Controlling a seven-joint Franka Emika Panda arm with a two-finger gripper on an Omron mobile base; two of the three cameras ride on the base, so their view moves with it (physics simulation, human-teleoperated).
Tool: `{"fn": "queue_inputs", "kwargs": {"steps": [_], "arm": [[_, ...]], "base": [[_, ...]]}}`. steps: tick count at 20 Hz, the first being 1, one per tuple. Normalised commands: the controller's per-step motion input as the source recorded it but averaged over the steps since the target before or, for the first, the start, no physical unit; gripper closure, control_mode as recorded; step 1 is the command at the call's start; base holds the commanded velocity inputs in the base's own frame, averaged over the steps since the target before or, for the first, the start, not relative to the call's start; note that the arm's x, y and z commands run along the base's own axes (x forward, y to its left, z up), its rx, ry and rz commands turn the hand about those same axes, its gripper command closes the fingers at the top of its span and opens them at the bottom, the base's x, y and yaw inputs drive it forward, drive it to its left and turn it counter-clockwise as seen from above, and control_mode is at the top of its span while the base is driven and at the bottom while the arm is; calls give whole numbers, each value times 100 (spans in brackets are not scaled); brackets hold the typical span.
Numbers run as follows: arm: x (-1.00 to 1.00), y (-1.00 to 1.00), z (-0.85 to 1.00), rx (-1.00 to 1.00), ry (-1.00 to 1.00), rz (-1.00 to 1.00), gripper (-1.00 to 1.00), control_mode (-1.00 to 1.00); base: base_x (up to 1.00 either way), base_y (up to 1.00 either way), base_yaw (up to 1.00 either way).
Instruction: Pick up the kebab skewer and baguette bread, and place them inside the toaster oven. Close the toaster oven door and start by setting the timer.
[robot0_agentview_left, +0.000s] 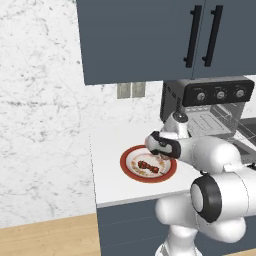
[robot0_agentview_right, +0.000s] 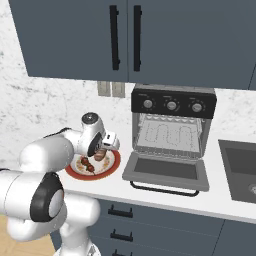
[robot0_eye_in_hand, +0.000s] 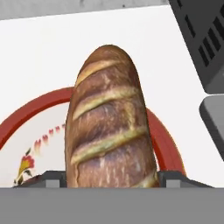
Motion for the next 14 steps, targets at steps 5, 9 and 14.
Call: {"fn": "queue_inputs", "kwargs": {"steps": [5, 9, 14], "arm": [[-24, 0, 98, 4, -7, -11, 100, -100], [-20, 0, 88, 8, -5, -15, 100, -100], [-17, 0, 78, 10, -9, -17, 100, -100]], "base": [[0, 0, 0], [0, 0, 0], [0, 0, 0]]}}
